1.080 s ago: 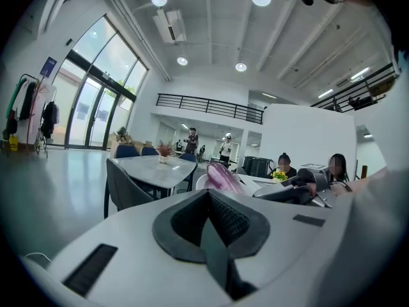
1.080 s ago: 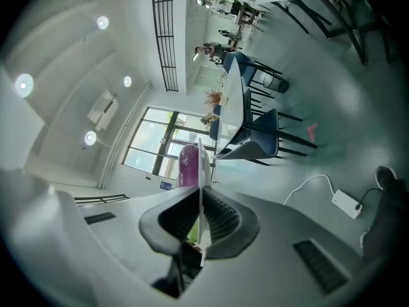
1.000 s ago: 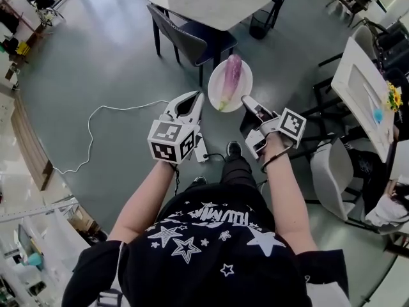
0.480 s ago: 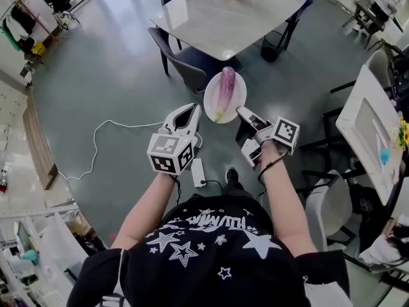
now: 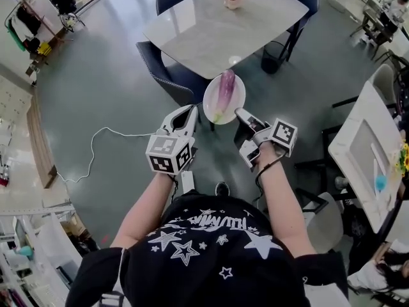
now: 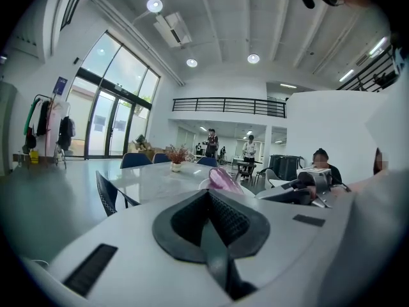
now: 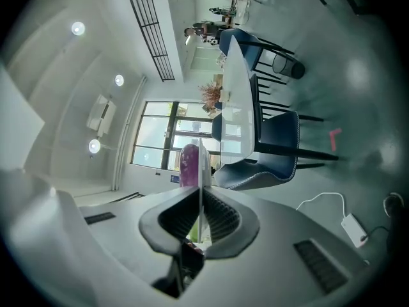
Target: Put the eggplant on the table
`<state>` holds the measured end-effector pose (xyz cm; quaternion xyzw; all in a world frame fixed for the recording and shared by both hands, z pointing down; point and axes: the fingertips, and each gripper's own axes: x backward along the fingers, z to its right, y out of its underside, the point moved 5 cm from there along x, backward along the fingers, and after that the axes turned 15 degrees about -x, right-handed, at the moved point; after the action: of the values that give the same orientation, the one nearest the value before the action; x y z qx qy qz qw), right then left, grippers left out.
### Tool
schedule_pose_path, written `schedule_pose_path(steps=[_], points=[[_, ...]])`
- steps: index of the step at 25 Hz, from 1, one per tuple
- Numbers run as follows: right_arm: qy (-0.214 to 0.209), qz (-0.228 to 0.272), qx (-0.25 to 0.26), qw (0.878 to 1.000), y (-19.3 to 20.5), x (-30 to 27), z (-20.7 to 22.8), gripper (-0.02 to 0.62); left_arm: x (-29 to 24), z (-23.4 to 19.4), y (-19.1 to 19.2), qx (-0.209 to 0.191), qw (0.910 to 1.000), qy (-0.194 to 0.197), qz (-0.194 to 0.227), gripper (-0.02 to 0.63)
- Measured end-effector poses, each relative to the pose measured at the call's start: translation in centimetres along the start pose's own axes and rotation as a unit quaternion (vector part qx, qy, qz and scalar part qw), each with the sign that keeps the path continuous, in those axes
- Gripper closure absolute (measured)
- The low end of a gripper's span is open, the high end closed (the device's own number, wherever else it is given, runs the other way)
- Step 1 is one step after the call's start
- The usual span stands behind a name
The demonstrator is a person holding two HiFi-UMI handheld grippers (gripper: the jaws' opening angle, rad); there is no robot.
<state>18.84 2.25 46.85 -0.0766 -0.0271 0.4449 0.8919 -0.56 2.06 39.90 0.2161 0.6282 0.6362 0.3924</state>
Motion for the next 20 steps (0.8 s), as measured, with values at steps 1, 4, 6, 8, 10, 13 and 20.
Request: schedule_pose_path(steps=[1, 4, 6, 8, 10, 13, 20], points=[[0.002, -0.004, -0.001, 1.0, -0.6, 0.0, 0.1, 0.574, -0.6, 0.2, 0.0, 0.002, 1.0, -0.004, -0.001, 0.598], [0.011, -0.012, -0.001, 1.0, -2.3, 0.1, 0.4, 0.574, -2.2, 0.5, 0.2, 0.008, 0.9999, -0.012, -0.005, 0.598], [0.014, -0.011, 0.001, 1.0, -3.3, 0.0, 0.6, 0.574, -2.8, 0.6, 0.3, 0.008, 0.9999, -0.011, -0.01, 0.598], [0.015, -0.008, -0.001, 1.0, -3.7, -0.2, 0.9, 0.574, -3.3, 0.3, 0.4, 0.006, 0.9999, -0.008, -0.014, 0.598], [0.015, -0.01, -0.003, 1.0, -3.9, -0.7, 0.9, 0.574, -3.9, -0.4, 0.5, 0.009, 0.9998, -0.01, -0.016, 0.598], [0.02, -0.011, -0.002, 1.0, -4.7, -2.0, 1.1, 0.574, -5.3, -1.7, 0.6, 0.014, 0.9998, -0.011, -0.013, 0.598], [0.03, 0.003, -0.011, 0.999, -8.3, -6.5, 0.8, 0.574, -10.2, -5.4, 0.6, 0.017, 0.9997, 0.008, -0.018, 0.598]])
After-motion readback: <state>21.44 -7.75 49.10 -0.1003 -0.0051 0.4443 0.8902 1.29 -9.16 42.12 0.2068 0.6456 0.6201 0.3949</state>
